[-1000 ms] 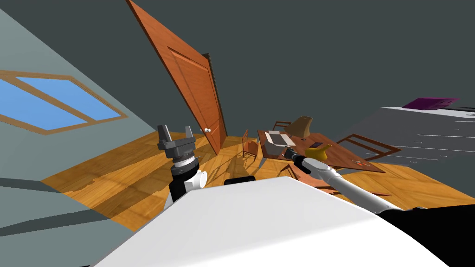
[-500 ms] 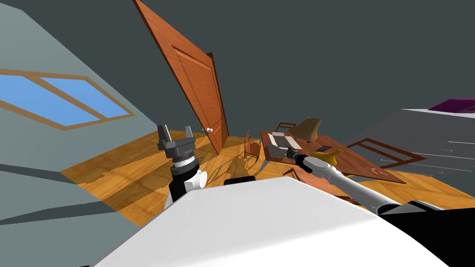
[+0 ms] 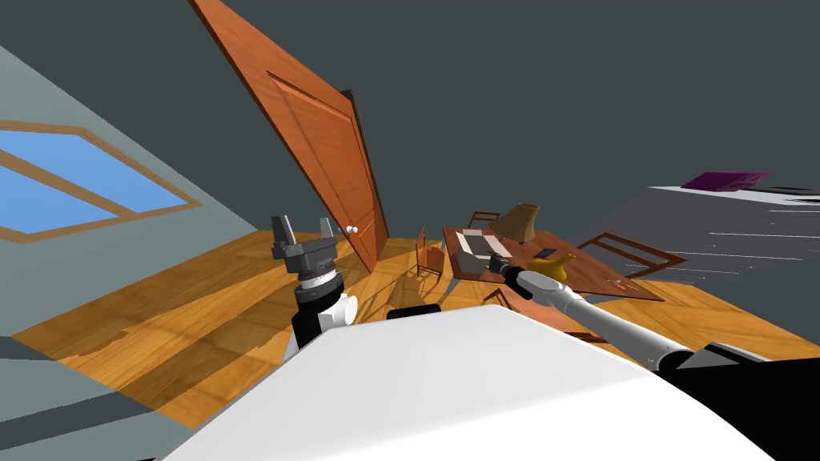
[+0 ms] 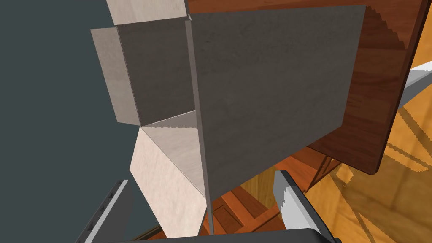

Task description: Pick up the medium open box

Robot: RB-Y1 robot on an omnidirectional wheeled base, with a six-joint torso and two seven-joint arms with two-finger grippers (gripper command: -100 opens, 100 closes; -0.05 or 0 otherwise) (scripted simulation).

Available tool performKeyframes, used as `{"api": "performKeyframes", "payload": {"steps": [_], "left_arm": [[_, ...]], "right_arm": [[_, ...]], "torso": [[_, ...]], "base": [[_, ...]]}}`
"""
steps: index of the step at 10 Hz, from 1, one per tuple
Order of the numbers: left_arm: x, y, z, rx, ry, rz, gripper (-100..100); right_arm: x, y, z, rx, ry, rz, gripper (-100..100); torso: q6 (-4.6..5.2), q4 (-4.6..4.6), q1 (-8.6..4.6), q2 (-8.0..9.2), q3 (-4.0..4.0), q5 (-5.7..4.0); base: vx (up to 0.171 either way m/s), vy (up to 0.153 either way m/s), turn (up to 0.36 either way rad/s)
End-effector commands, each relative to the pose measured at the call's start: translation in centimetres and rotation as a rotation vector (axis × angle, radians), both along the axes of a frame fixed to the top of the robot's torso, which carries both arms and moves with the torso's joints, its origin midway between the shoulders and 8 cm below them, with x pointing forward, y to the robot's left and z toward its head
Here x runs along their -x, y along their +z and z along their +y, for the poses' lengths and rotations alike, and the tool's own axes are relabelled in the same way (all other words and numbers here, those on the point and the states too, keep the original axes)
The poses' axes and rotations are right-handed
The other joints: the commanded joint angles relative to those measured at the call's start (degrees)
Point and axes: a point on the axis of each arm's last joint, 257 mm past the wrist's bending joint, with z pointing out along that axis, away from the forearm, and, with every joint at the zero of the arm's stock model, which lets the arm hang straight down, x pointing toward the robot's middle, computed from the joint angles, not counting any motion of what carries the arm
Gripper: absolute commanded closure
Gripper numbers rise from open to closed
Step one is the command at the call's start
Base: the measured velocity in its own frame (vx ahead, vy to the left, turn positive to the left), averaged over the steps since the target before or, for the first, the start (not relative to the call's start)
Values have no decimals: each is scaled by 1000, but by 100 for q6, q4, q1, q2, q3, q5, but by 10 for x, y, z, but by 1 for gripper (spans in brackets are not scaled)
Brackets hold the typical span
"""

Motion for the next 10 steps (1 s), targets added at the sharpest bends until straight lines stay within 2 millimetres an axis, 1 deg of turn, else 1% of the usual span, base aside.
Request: {"api": "performKeyframes", "payload": {"steps": [1, 2, 4, 5, 6, 7, 8, 9, 10], "left_arm": [[0, 0, 0, 0, 0, 0, 0], [0, 0, 0, 0, 0, 0, 0], [0, 0, 0, 0, 0, 0, 0], [0, 0, 0, 0, 0, 0, 0], [0, 0, 0, 0, 0, 0, 0], [0, 0, 0, 0, 0, 0, 0], [0, 0, 0, 0, 0, 0, 0], [0, 0, 0, 0, 0, 0, 0], [0, 0, 0, 0, 0, 0, 0]], "right_arm": [[-1, 0, 16, 6, 25, -3, -100], [0, -2, 20, 3, 32, 2, -100], [3, -5, 50, 3, 77, 2, -100], [7, -8, 60, 6, 90, 7, -100], [6, -7, 65, -1, 98, 3, -100], [10, -9, 80, -6, 118, 4, -100], [10, -9, 80, -6, 118, 4, -100], [12, -7, 90, -9, 130, 0, -100], [15, -11, 95, -12, 136, 7, -100]], "torso": [[0, 0, 0, 0, 0, 0], [5, 2, -5, 8, 5, 0], [4, 2, 2, 6, 4, 1], [5, 0, -1, 0, 0, 0], [4, -3, -5, -16, -8, 0], [-1, -2, -4, -10, -6, 0], [4, 0, -7, 3, 2, -1], [0, 3, 0, 15, 8, 0], [3, 3, 1, 12, 8, 1]], "base": [[70, -56, -127], [66, -40, -62], [104, -40, -193], [163, -54, -249], [128, -46, -50], [83, -52, -115], [54, -30, -77], [76, -30, -144], [64, -15, -80]]}}
